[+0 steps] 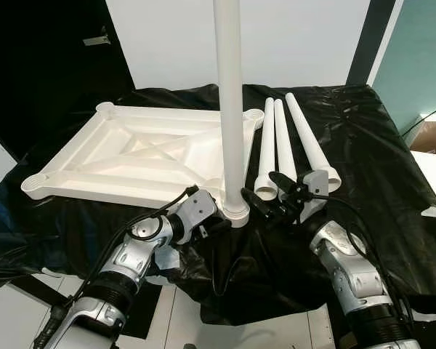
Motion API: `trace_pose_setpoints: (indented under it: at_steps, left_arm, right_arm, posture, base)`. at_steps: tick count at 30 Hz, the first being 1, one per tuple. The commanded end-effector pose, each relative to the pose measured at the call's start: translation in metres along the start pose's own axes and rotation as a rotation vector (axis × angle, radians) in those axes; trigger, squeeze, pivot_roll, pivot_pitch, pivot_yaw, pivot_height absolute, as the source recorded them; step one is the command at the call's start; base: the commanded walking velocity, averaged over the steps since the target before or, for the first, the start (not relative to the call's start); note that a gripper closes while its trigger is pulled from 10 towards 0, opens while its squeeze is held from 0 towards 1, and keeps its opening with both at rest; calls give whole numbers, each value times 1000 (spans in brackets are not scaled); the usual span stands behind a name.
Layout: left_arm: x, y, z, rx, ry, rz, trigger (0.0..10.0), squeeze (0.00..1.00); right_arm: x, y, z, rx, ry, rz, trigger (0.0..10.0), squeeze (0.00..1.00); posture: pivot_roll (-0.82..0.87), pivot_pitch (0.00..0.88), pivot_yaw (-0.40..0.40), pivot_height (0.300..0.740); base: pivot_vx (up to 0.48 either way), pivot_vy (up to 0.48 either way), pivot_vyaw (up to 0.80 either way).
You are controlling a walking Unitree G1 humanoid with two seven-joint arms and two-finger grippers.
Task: Building children table
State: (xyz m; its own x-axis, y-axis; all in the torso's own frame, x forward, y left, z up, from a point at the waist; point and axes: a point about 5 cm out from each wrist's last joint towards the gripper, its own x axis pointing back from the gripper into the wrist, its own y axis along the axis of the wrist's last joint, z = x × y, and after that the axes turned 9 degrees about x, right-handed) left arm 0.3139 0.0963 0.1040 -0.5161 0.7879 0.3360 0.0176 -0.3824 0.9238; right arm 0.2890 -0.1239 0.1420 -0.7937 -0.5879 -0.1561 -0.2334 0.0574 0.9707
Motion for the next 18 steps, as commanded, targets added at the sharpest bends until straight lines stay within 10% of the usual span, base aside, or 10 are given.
trace_pose_setpoints:
  at_steps: [1, 18]
  left_arm:
    - [-3, -15, -12, 66, -86, 59, 0, 0]
    - [-7, -1, -29, 194, -143, -96, 0, 0]
  right_arm:
    - [-5, 4, 3, 9, 16, -11, 10000, 0]
    - [-8, 4, 3, 21, 15, -7, 10000, 0]
  posture:
    - [29, 0, 77, 740]
    - [39, 0, 68, 740]
  base:
    - [0, 0, 0]
    - [0, 0, 0]
